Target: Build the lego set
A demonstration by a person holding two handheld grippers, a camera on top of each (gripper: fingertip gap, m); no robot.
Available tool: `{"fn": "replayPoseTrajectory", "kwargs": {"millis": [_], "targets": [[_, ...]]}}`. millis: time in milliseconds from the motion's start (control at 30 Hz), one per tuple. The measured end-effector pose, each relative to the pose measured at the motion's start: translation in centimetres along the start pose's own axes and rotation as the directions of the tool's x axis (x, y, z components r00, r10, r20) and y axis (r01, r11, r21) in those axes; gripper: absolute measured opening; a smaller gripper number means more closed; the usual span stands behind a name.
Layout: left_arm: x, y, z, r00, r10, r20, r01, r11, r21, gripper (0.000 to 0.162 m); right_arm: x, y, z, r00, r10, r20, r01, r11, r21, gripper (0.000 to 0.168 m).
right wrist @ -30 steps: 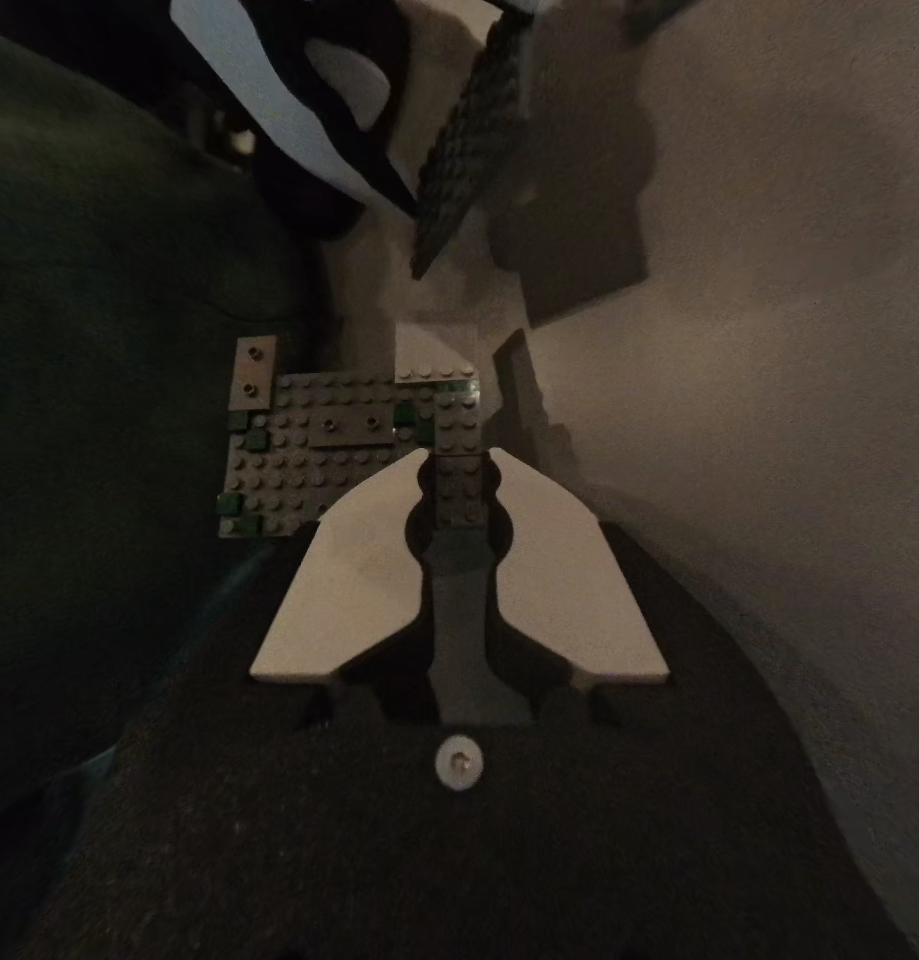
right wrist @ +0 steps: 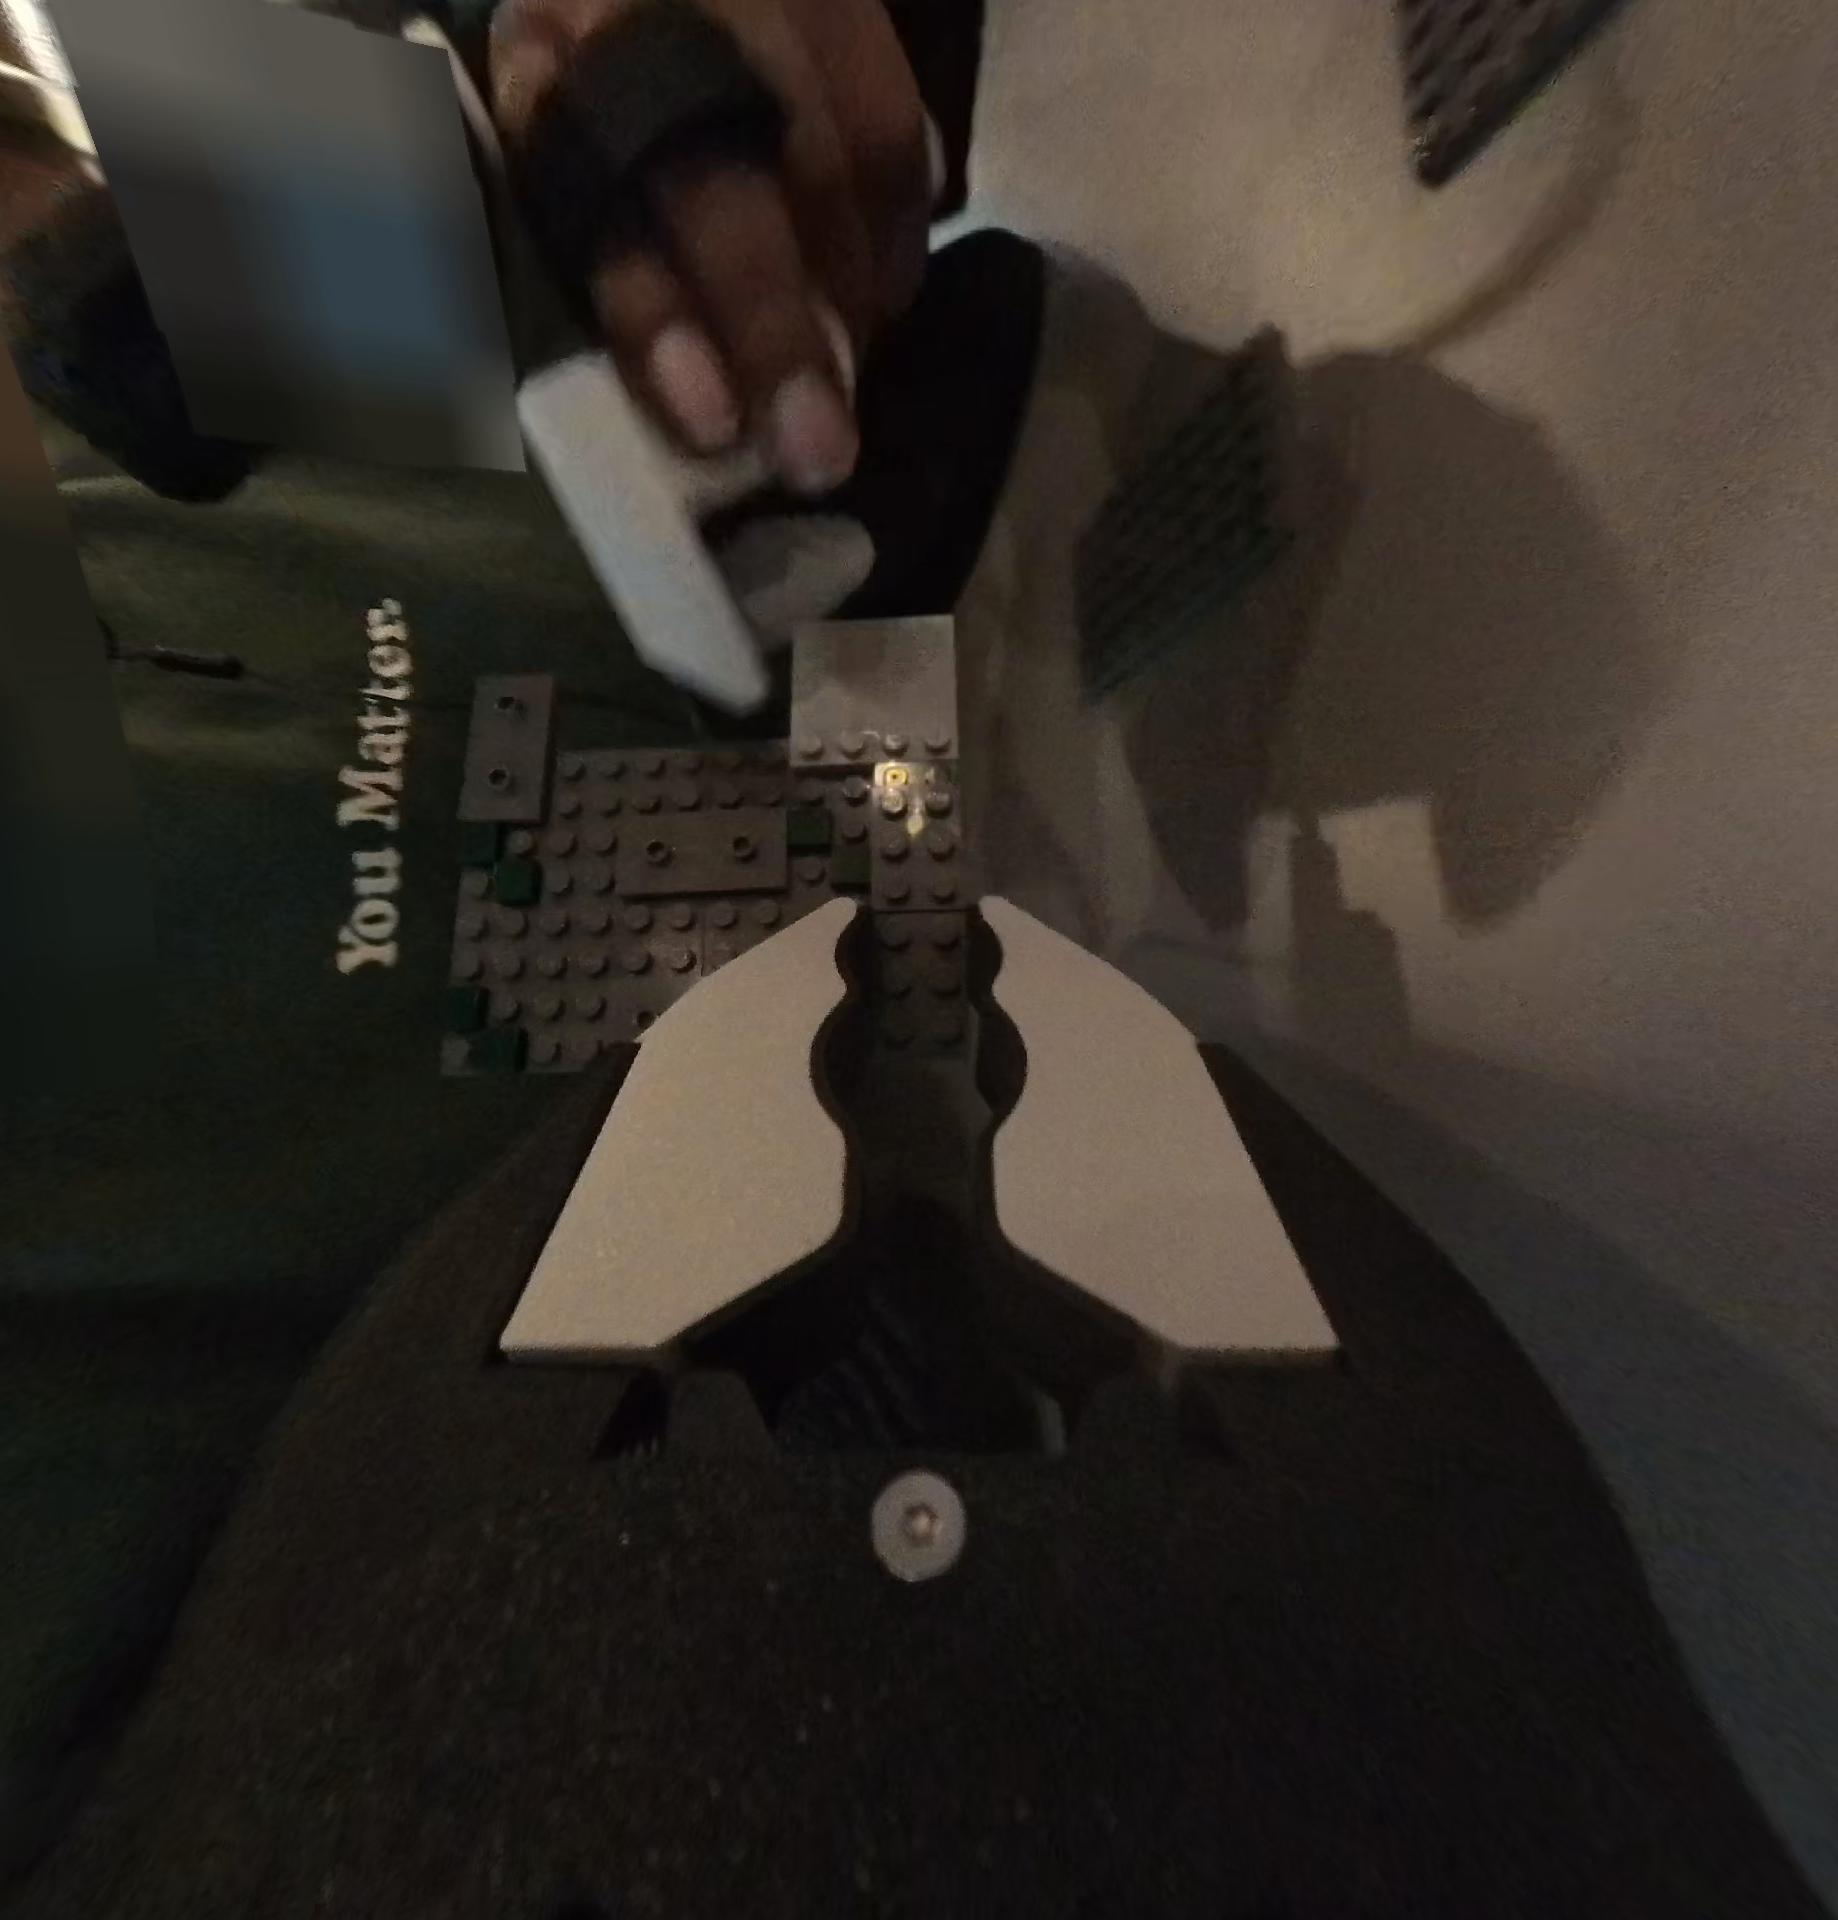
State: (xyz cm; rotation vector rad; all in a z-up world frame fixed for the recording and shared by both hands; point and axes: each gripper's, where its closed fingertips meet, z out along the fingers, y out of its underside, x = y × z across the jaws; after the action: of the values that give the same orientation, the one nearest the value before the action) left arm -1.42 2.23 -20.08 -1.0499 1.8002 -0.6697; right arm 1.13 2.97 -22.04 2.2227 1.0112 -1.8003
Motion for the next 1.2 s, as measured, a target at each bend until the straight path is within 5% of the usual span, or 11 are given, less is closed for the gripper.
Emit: {"fn": "replayPoseTrajectory", "kwargs": {"millis": [167, 300, 333, 400, 533, 700, 767, 833, 967, 1067, 1200], "targets": [[0.0, -1.7, 0.3, 0.997, 0.061, 0.049, -0.064, 0.995, 0.074, 0.007, -1.0, -0.3, 0.8, 0.997, 0.005, 0.074, -0.007, 1.0, 0.027, 0.016], [-0.4, -1.9, -0.1, 0.998, 0.007, 0.064, -0.014, 0.994, 0.105, 0.006, -1.6, -1.8, 0.4, 0.993, -0.045, 0.107, 0.032, 0.992, 0.126, 0.018], [-0.5, -2.1, -0.3, 0.998, -0.009, 0.064, 0.001, 0.993, 0.119, 0.006, -1.9, -2.5, 0.0, 0.991, -0.086, 0.102, 0.067, 0.983, 0.173, 0.03], [-1.2, -2.2, -0.7, 0.996, -0.051, 0.078, 0.04, 0.99, 0.138, 0.005, -2.3, -4.0, -1.5, 0.979, -0.202, 0.027, 0.188, 0.947, 0.262, 0.05], [-2.8, -1.0, -1.6, 0.932, -0.363, -0.016, 0.361, 0.918, 0.165, 0.006, -4.7, -4.8, -5.8, 0.845, -0.465, -0.265, 0.533, 0.775, 0.339, 0.051], [-2.6, 0.5, -0.9, 0.727, -0.653, -0.213, 0.683, 0.72, 0.126, 0.005, -4.2, -4.2, -3.5, 0.635, -0.538, -0.555, 0.713, 0.684, 0.152, 0.048], [-2.2, 0.7, -0.1, 0.692, -0.677, -0.251, 0.713, 0.695, 0.091, 0.006, -3.7, -4.3, -2.5, 0.642, -0.522, -0.561, 0.699, 0.699, 0.149, 0.043], [-2.1, 0.8, 0.6, 0.679, -0.684, -0.267, 0.721, 0.69, 0.066, 0.006, -3.2, -4.2, -2.5, 0.673, -0.497, -0.548, 0.664, 0.733, 0.151, 0.008], [-2.6, 1.4, 0.9, 0.672, -0.701, -0.239, 0.729, 0.683, 0.049, 0.01, -2.7, -4.2, -3.2, 0.831, -0.331, -0.447, 0.469, 0.848, 0.246, 0.005], [-3.4, 3.0, 0.0, 0.719, -0.682, -0.132, 0.69, 0.723, 0.022, 0.039, -0.5, -3.8, -3.9, 0.949, -0.095, -0.3, 0.197, 0.923, 0.33, 0.005], [-3.4, 5.7, -1.9, 0.818, -0.576, 0.02, 0.575, 0.814, -0.078, 0.048, 3.5, -3.0, -4.4, 0.97, 0.089, -0.227, -0.009, 0.944, 0.331, 0.005]]}}
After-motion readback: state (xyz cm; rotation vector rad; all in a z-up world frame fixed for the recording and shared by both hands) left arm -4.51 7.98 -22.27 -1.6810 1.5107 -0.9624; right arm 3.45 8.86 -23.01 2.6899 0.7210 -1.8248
